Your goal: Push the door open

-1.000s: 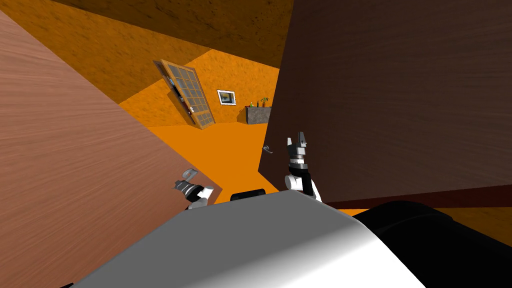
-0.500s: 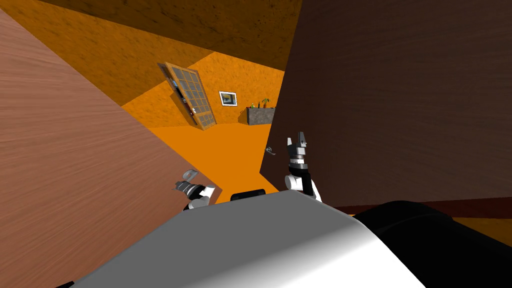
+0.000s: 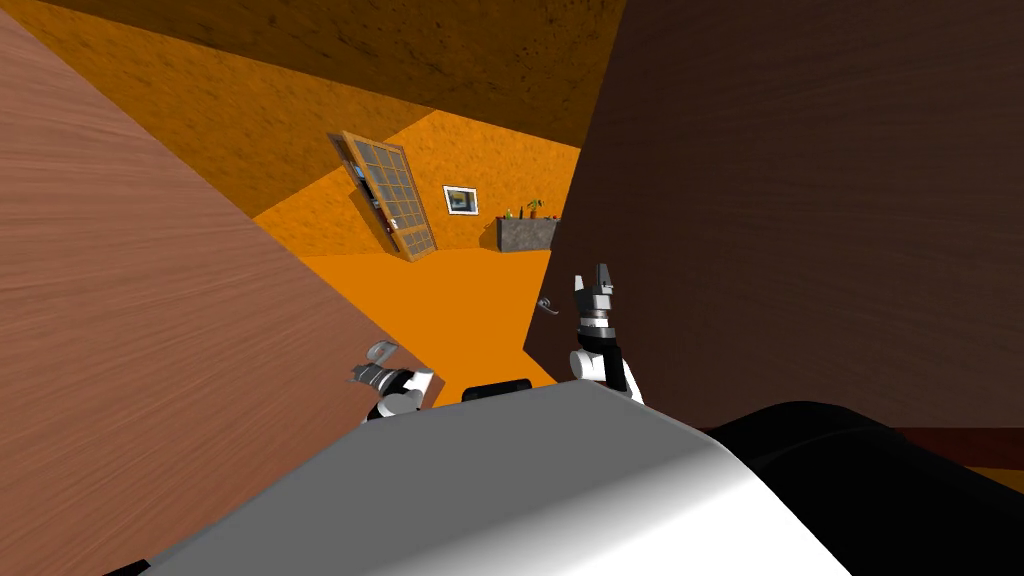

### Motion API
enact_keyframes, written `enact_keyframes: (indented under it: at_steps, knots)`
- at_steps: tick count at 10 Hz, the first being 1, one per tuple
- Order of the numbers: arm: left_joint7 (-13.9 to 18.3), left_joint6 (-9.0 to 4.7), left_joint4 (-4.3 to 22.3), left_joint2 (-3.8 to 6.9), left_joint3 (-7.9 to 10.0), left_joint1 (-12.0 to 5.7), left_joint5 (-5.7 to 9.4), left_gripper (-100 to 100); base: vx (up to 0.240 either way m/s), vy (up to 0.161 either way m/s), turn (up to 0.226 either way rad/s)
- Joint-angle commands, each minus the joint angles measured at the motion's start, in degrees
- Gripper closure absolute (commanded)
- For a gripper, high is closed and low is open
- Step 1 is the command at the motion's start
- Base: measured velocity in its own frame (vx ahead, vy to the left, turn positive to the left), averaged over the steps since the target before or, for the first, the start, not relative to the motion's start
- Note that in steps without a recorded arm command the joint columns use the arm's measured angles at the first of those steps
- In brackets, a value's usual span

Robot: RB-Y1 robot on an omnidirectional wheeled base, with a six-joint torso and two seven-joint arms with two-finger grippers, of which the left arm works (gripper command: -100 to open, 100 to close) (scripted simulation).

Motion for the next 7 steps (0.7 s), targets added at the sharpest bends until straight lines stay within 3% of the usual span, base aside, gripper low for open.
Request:
enact_keyframes:
  at_steps: [1, 4, 5, 6, 7]
  knots:
    - [-0.7, -1.73, 1.7, -0.54, 0.49, -1.74, 0.40, 100, 0.073, 0.055, 0.018]
    - [-0.7, -1.73, 1.7, -0.54, 0.49, -1.74, 0.40, 100, 0.023, 0.019, 0.006]
    - [-0.9, -1.36, 0.8, -0.72, 0.99, -0.77, 0.67, 100, -0.009, 0.008, 0.026]
    - [-1.5, -2.08, 0.8, 1.17, 2.61, -0.97, 1.44, 100, 0.081, 0.099, 0.003]
    - [-1.5, -2.08, 1.4, 1.17, 2.61, -0.97, 1.44, 100, 0.130, 0.125, 0.008]
